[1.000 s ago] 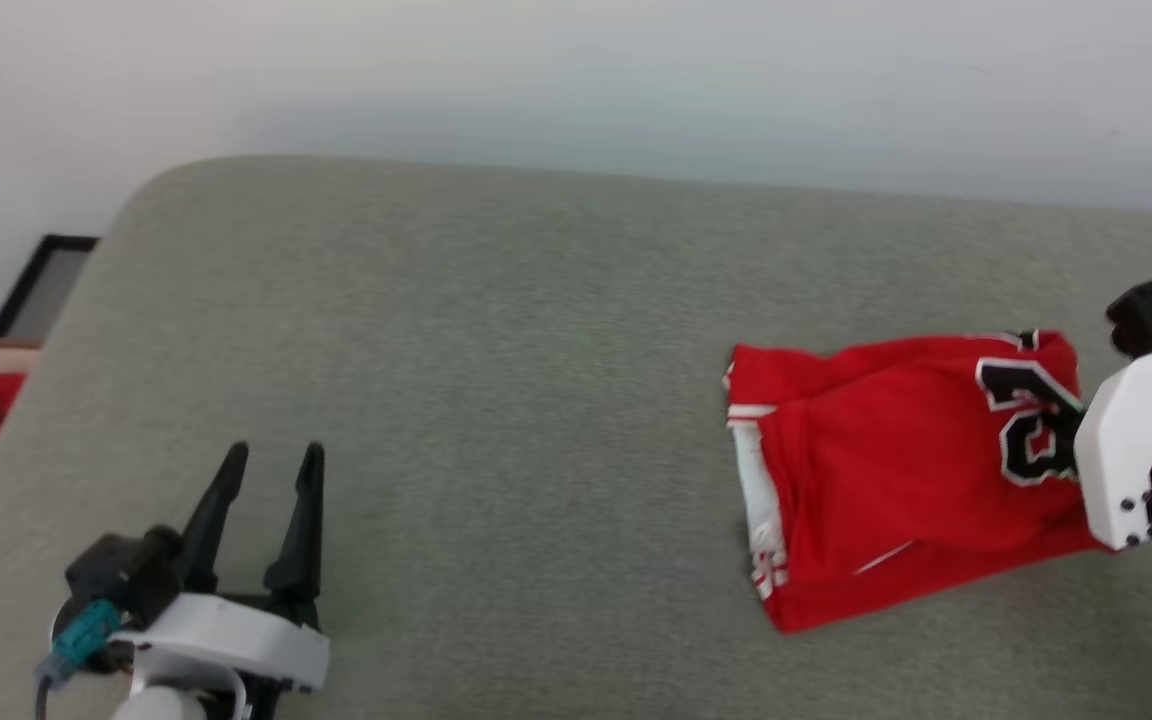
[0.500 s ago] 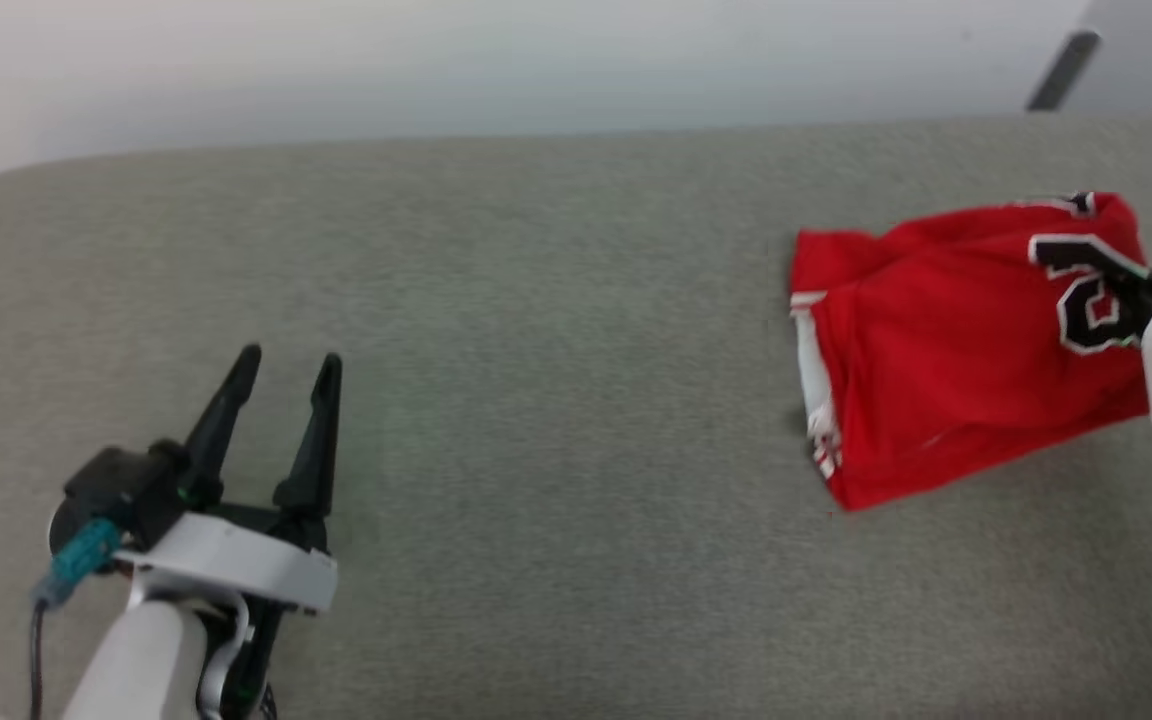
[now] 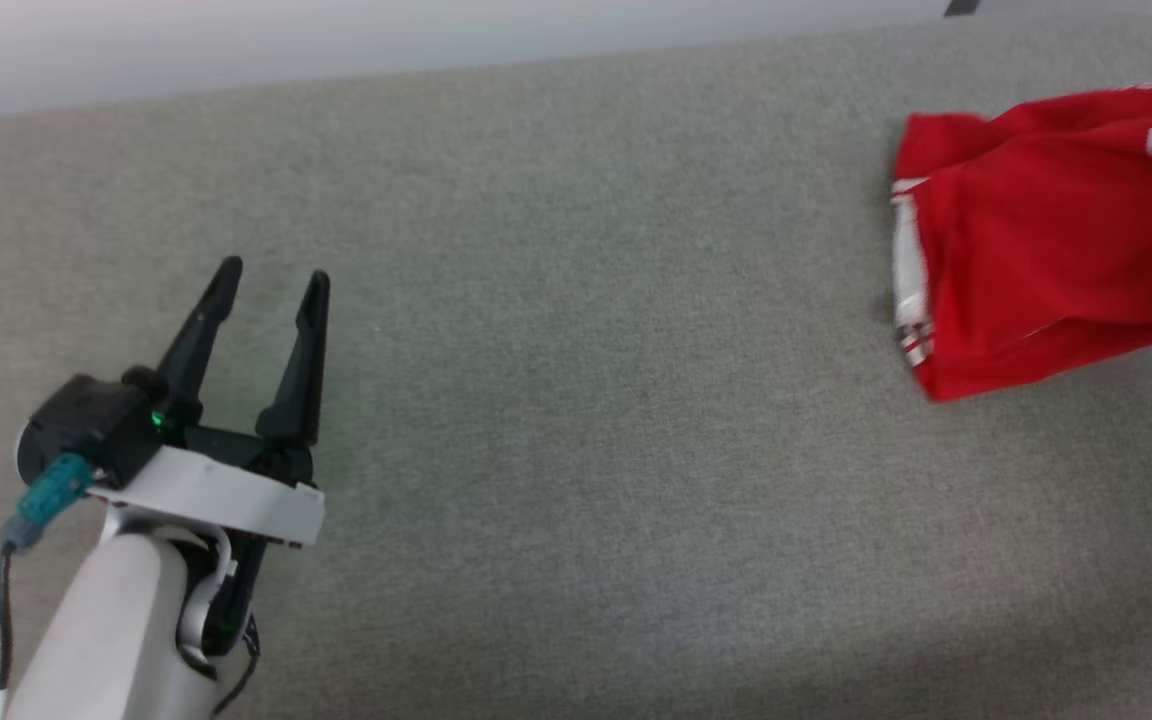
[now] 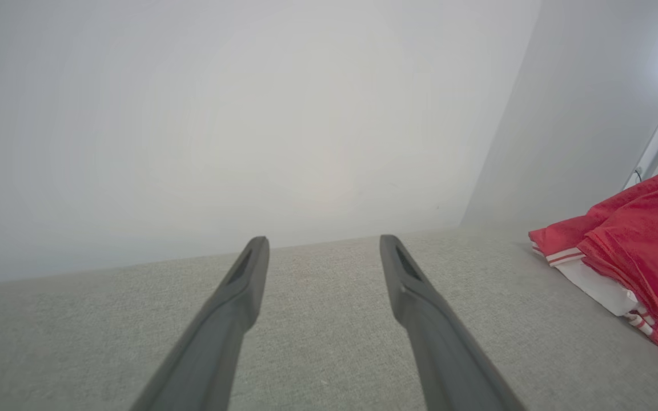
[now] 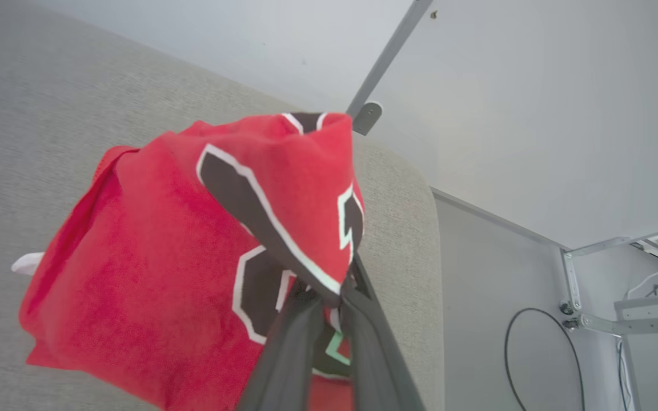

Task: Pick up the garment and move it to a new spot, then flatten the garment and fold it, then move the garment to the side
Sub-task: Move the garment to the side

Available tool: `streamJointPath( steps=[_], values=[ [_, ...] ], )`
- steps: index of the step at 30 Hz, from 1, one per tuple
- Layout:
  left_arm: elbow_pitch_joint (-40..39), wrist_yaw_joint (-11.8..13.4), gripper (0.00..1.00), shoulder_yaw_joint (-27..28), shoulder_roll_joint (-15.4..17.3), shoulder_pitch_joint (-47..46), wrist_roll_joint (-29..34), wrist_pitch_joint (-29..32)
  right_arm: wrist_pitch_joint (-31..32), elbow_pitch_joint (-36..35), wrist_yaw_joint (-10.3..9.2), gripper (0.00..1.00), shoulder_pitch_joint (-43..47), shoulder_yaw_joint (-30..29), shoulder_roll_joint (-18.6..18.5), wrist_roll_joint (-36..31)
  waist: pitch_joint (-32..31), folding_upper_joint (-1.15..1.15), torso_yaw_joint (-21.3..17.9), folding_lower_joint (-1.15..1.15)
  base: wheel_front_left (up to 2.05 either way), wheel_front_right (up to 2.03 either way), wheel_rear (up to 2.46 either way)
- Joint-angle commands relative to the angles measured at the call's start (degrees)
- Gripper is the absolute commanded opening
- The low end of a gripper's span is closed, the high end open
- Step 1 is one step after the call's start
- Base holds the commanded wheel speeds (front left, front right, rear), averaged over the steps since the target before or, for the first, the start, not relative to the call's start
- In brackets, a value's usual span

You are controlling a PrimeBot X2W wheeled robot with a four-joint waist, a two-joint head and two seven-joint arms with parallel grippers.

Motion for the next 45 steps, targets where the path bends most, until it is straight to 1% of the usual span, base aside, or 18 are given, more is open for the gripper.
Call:
streamJointPath(
  steps=[1, 10, 16, 21, 29, 31, 32, 38, 44, 45],
  values=[
    [-0.2, -0.2, 1.0, 0.0, 0.2, -0.7, 0.3, 0.0, -0.9, 0.8, -0.09, 0.0, -1.3, 0.1, -0.6, -0.1, 1.6, 0.0, -1.0, 0.0, 0.0, 0.0, 0.0],
    [-1.2, -0.2, 1.0, -0.4, 1.2, -2.9, 0.2, 0.0, -6.7, 8.3, -0.09, 0.0, -5.5, 0.9, -3.1, -3.0, 5.5, 0.0, -1.6, 0.0, 0.0, 0.0, 0.0],
    [-1.6, -0.2, 1.0, -1.0, 1.8, -4.1, -0.1, 0.0, -9.4, 13.8, -0.09, 0.0, -7.7, 1.8, -3.6, -6.1, 7.7, 0.0, -1.8, 0.0, 0.0, 0.0, 0.0],
    [-1.7, -0.2, 1.0, -1.4, 2.1, -5.0, -0.3, 0.0, -11.0, 18.5, -0.09, 0.0, -8.8, 1.0, -3.4, -9.6, 9.0, 0.0, -1.8, 0.0, 0.0, 0.0, 0.0],
    [-1.4, -0.2, 1.0, -2.7, 2.8, -6.3, -0.8, 0.0, -16.0, 26.8, -0.09, 0.0, -10.5, -1.9, -2.3, -15.4, 10.7, 0.0, -1.0, 0.0, 0.0, 0.0, 0.0],
    [-1.3, -0.2, 1.0, -2.9, 2.9, -6.4, -0.8, 0.0, -17.2, 28.5, -0.09, 0.0, -11.1, -2.7, -2.0, -17.6, 11.1, 0.0, -0.8, 0.0, 0.0, 0.0, 0.0],
    [-1.3, -0.2, 1.0, -2.9, 2.9, -6.4, -0.8, 0.0, -17.2, 28.5, -0.09, 0.0, -11.1, -2.7, -2.0, -17.6, 11.1, 0.0, -0.8, 0.0, 0.0, 0.0, 0.0],
    [-1.1, -0.2, 1.0, -3.3, 3.3, -7.0, -1.1, 0.0, -19.8, 33.9, -0.09, 0.0, -12.0, -6.2, 0.3, -21.9, 12.0, 0.0, -0.5, 0.0, 0.0, 0.0, 0.0],
    [-0.9, -0.2, 1.0, -3.6, 3.3, -7.5, -1.0, 0.0, -23.1, 37.2, -0.09, 0.0, -13.1, -10.0, 2.2, -27.0, 12.7, 0.0, -0.3, 0.0, 0.0, 0.0, 0.0],
    [-0.9, -0.2, 1.0, -3.6, 3.3, -7.5, -1.0, 0.0, -23.4, 37.7, -0.09, 0.05, -13.2, -10.8, 2.7, -27.8, 12.7, 0.0, -0.3, 0.0, 0.0, 0.0, 0.0]
  ],
)
